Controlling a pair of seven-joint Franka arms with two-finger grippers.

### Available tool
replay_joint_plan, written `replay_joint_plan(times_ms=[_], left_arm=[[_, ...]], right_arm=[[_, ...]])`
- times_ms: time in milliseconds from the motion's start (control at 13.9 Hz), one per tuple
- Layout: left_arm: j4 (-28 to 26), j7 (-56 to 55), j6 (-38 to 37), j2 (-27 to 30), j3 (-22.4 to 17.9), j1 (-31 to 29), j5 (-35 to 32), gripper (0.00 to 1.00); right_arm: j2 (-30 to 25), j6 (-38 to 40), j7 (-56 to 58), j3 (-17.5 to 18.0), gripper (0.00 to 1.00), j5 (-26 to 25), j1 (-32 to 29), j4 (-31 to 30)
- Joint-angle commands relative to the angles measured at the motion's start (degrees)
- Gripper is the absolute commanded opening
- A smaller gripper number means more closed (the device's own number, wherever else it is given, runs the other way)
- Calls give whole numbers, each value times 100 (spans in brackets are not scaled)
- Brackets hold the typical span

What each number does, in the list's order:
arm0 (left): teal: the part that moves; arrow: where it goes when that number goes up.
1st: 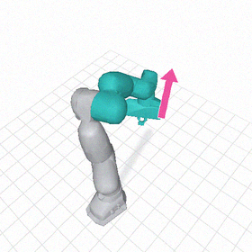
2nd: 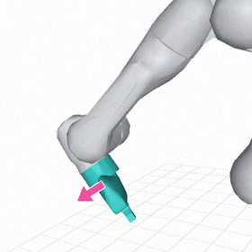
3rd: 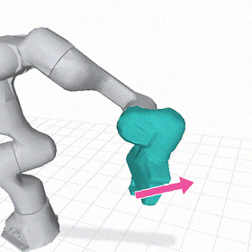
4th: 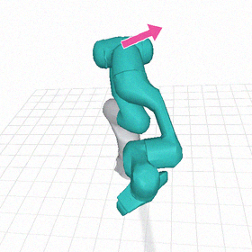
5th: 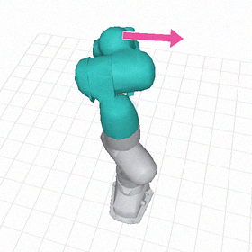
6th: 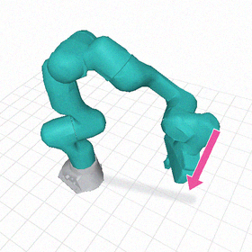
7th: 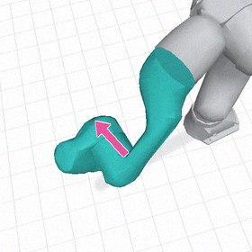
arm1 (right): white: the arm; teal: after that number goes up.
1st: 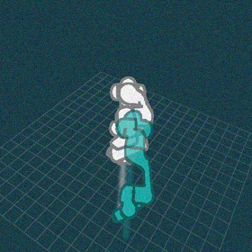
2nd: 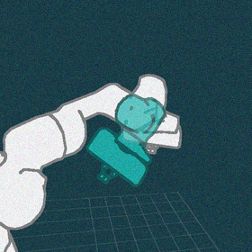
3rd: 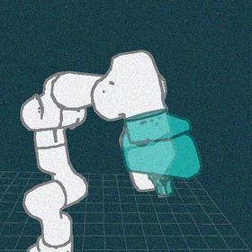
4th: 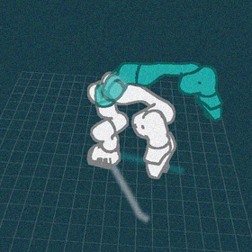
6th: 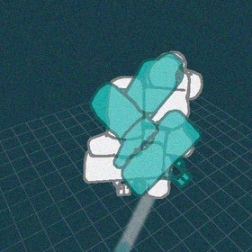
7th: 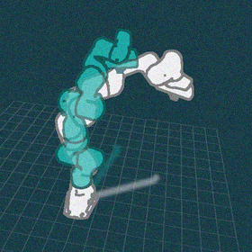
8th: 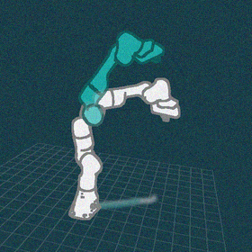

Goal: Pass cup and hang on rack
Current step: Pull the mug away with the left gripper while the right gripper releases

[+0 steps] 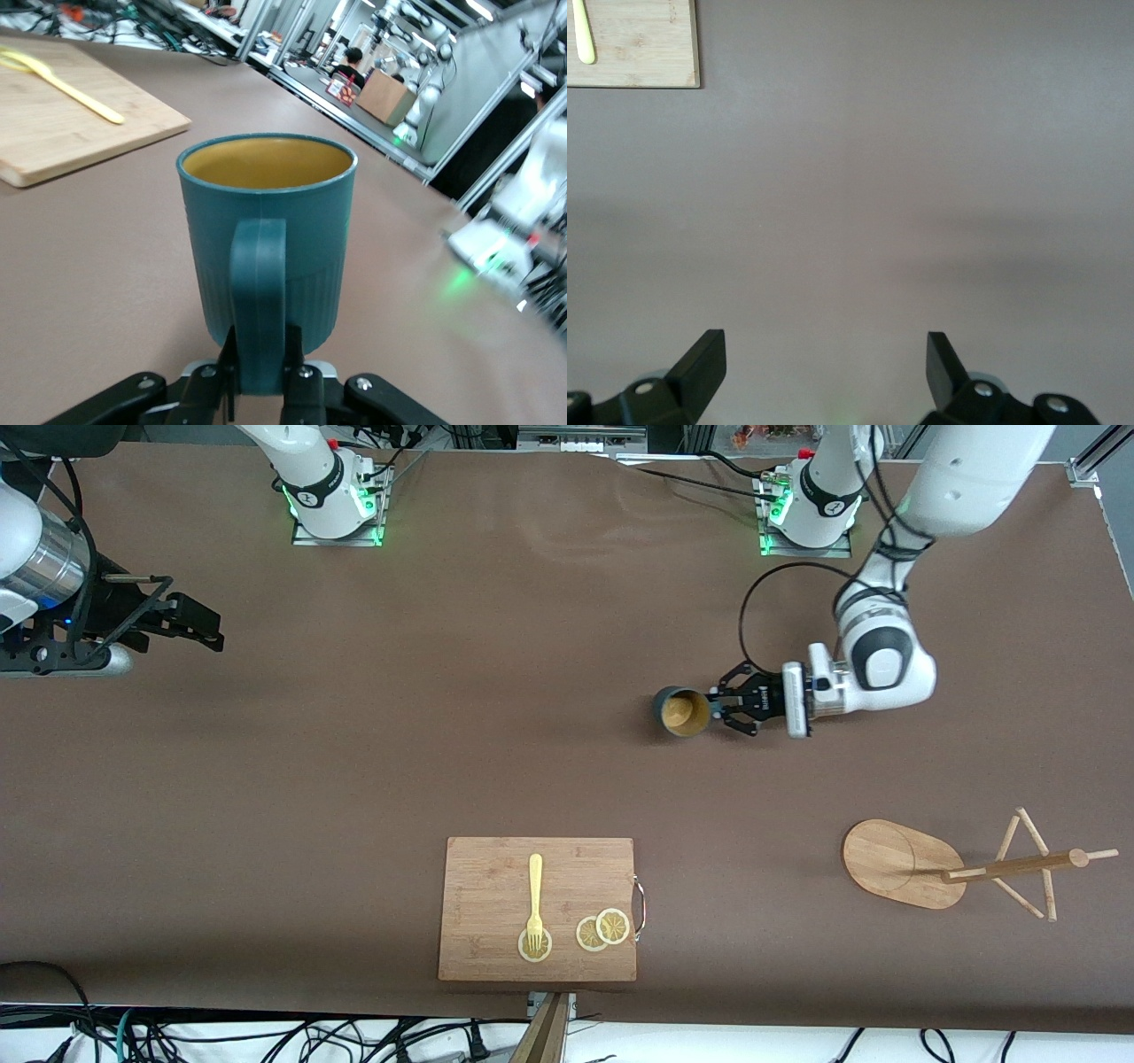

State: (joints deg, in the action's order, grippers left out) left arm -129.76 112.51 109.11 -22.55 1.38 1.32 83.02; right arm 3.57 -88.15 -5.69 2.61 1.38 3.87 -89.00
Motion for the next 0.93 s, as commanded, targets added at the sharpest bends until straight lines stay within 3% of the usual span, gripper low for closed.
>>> replay_joint_plan(times_ms=[0, 502, 860], left_arm=[[-129, -2192, -809, 620, -15, -736, -645, 0], [565, -5245, -3350, 577, -1201, -1704, -1456, 0], [1540, -7276, -4125, -108, -1246, -2531, -1464, 0]], right_arm=[[4, 43, 50, 46, 100, 81, -62, 32], [-171, -44, 50, 38, 100, 99, -80, -275], [-462, -343, 50, 38, 100, 99, -80, -689]])
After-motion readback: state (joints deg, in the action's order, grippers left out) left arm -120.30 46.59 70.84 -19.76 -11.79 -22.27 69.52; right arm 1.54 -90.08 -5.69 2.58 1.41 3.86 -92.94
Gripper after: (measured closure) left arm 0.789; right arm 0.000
